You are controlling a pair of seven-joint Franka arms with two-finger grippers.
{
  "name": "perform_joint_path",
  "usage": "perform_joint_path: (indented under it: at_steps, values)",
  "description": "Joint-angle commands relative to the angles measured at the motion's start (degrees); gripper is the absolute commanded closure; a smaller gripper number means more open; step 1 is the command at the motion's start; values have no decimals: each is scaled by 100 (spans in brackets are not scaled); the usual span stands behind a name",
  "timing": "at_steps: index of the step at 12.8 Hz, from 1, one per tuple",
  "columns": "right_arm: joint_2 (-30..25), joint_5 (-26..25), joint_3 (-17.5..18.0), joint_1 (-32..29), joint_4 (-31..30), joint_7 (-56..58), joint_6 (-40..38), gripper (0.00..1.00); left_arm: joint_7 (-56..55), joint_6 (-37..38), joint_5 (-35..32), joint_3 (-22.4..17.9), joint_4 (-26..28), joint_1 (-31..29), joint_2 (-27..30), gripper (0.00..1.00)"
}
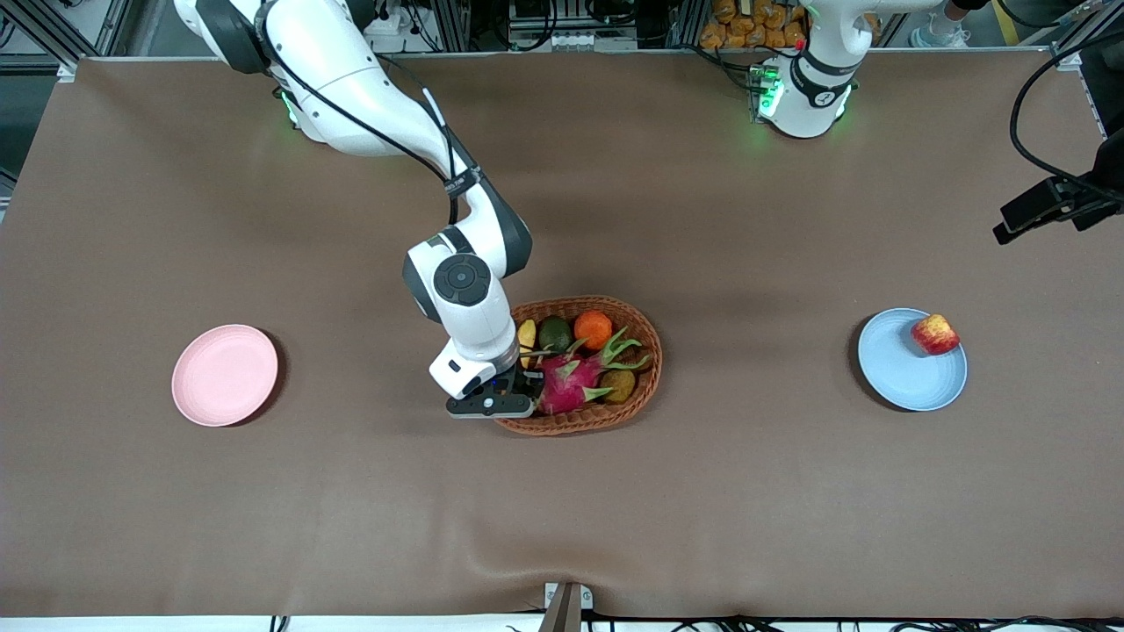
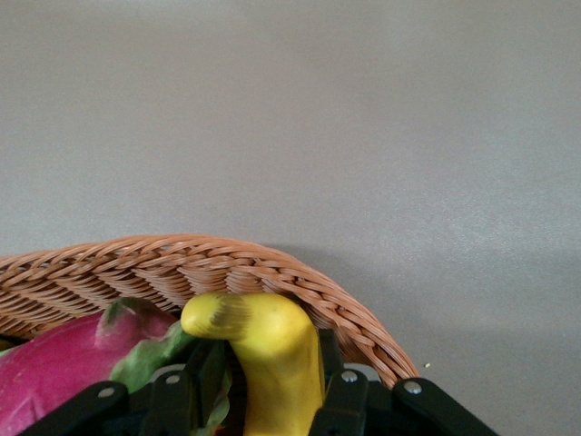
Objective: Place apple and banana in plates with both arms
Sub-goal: 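Lower the right gripper and grasp the yellow banana stem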
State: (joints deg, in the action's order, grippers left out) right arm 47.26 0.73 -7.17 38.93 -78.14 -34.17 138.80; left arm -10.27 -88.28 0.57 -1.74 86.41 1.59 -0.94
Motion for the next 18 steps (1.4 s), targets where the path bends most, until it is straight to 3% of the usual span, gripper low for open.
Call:
perform_joint_path:
  at_steps: [1, 4, 6, 9, 13, 18]
  values:
    - [46, -170, -30, 62, -26, -107, 15, 50, 78, -49, 57, -2, 8, 16, -29, 0]
    - [72, -170, -30, 54, -35, -116, 24, 54, 52, 4, 66, 77, 8, -27, -11, 0]
    - [107, -170, -30, 45, -26, -116, 24, 63, -19, 127, 57, 78, 8, -28, 23, 0]
    - [116, -170, -30, 45, -26, -90, 24, 100, -36, 154, 31, 78, -19, -54, 15, 0]
    - [-15, -161, -30, -8, 18, -55, -55, 100, -10, 303, 48, 95, 8, -11, 24, 0]
    - [-524, -135, -30, -25, 36, -55, -520, 100, -28, 216, -92, 657, -1, -1, -38, 0]
